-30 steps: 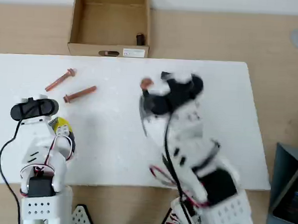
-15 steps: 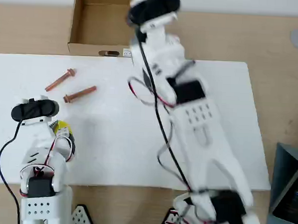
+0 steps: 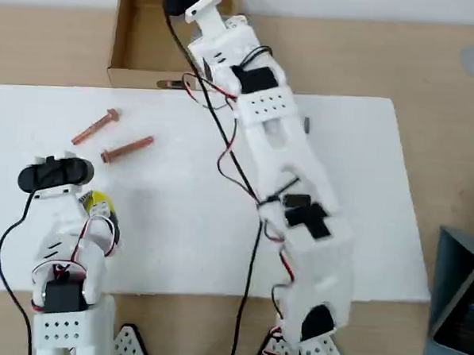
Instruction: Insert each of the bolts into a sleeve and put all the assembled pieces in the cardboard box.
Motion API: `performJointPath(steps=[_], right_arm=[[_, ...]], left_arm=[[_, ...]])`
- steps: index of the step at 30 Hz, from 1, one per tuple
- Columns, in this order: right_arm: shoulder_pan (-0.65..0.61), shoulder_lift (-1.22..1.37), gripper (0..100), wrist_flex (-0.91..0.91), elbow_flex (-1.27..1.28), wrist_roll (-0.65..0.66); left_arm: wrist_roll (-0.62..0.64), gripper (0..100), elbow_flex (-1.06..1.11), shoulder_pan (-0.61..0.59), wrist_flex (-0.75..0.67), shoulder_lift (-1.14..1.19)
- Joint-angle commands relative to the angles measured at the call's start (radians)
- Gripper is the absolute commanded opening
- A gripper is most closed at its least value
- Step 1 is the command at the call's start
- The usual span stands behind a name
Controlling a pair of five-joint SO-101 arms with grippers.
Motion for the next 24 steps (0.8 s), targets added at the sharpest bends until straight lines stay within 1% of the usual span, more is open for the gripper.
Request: performJointPath(steps=[1, 5, 8, 10, 20, 24], right_arm=[[0.013, 0.101, 1.2, -0.029, -0.206, 0.061], [0.013, 0.226, 2.3, -0.026, -0.340, 0.123], [0.010, 0.289, 10.1, 0.014, -0.410, 0.172], [0.010, 0.320, 14.3, 0.061, -0.460, 0.175], [0.012, 0.383, 13.6, 0.163, -0.610, 0.173], [0.016, 0.377, 10.2, 0.258, -0.676, 0.173]], left_arm=[[-0.003, 0, 0.011, -0.009, 0.003, -0.010], [-0.003, 0, 0.011, -0.011, 0.003, -0.010], [-0.003, 0, 0.011, -0.011, 0.003, -0.010], [-0.003, 0, 0.011, -0.011, 0.003, -0.010], [-0.003, 0, 0.011, -0.011, 0.003, -0.010], [-0.003, 0, 0.011, -0.011, 0.003, -0.010]])
